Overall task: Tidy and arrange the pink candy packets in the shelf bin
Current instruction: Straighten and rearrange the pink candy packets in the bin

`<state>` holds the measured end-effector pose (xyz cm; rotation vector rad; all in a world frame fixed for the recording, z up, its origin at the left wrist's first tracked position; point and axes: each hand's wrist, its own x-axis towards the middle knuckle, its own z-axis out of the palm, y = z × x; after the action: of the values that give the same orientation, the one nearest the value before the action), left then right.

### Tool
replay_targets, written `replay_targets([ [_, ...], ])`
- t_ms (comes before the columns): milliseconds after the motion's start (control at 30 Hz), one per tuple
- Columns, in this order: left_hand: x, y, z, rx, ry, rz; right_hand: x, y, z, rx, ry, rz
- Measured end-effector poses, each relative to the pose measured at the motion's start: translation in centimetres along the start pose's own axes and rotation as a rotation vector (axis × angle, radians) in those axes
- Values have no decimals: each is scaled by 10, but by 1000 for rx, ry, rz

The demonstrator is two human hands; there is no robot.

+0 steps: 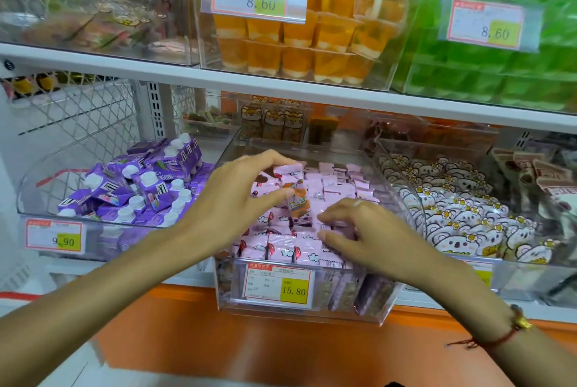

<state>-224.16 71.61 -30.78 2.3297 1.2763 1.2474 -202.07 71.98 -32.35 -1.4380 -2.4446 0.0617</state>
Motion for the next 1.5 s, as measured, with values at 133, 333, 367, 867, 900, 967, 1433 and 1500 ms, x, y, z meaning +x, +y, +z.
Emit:
replay_targets([
  [133,25,4,-8,220,-173,93,1,0,3,31,23,12],
  [333,42,-6,23,483,-518,123,0,0,7,34,64,20],
  [367,40,-10,27,489,-564,106,0,0,8,30,67,14],
  [867,-21,-2,26,416,-304,-54,36,3,4,140,88,110],
  [900,-21,-4,26,449,-323,-43,45,2,4,118,71,109],
  [967,-20,-6,25,482,-349,-21,60,2,6,63,-17,107],
  [1433,-18,-11,29,524,-383,8,73,-3,4,385,54,118],
  [1500,-19,-12,29,528,-381,15,68,-9,-1,514,291,131],
])
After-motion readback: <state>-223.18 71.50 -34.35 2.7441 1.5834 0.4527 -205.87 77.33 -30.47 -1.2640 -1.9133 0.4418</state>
